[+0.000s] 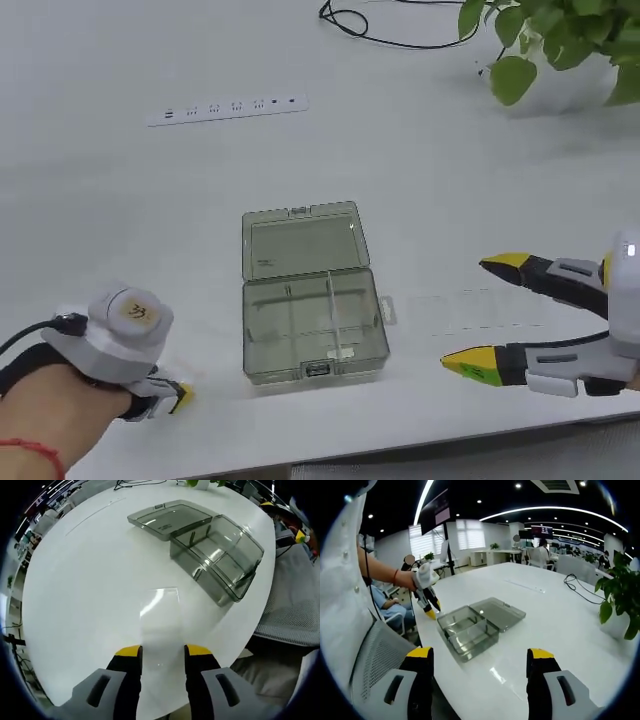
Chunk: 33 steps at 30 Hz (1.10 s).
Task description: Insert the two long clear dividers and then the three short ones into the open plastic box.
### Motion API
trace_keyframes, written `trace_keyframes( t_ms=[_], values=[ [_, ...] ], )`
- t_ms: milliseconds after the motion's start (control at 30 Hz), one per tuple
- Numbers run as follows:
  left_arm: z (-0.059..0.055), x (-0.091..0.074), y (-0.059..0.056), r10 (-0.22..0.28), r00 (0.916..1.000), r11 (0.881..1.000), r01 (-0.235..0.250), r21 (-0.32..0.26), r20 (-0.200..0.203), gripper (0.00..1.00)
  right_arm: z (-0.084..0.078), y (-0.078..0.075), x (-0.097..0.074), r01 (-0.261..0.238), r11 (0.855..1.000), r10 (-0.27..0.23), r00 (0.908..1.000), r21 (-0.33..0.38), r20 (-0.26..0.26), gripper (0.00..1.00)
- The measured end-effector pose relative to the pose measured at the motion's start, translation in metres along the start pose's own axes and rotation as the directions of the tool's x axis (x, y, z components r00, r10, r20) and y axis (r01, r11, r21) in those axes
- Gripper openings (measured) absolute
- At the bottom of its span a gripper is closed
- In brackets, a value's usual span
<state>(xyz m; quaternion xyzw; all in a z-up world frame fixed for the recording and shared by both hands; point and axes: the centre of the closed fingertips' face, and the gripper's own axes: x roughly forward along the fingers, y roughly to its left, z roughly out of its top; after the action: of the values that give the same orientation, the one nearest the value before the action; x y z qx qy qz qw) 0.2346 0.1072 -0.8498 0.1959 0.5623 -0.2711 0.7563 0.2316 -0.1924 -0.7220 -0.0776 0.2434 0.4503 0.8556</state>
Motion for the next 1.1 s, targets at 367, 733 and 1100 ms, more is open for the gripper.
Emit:
trace_keyframes(
  t_ms=[367, 733, 1100],
  values=[
    [0.001, -0.001, -0.001, -0.040, 0.9990, 0.998, 0.040, -0.044, 0.020, 0.31, -0.005, 0.001, -0.002, 0.001, 1.000, -0.001, 0.9998, -0.003, -0.018, 0.76],
    [0.000, -0.005, -0.006, -0.072, 0.9946, 0.991, 0.080, -0.106, 0.075, 0.30, -0.004, 0.003, -0.002, 0.002, 1.000, -0.003, 0.9994, -0.013, -0.033, 0.76],
    [0.007, -0.025, -0.014, -0.097, 0.9760, 0.972, 0.135, -0.194, 0.195, 0.30, 0.002, 0.007, -0.002, 0.009, 1.000, -0.010, 0.9989, -0.027, -0.046, 0.76]
  ],
)
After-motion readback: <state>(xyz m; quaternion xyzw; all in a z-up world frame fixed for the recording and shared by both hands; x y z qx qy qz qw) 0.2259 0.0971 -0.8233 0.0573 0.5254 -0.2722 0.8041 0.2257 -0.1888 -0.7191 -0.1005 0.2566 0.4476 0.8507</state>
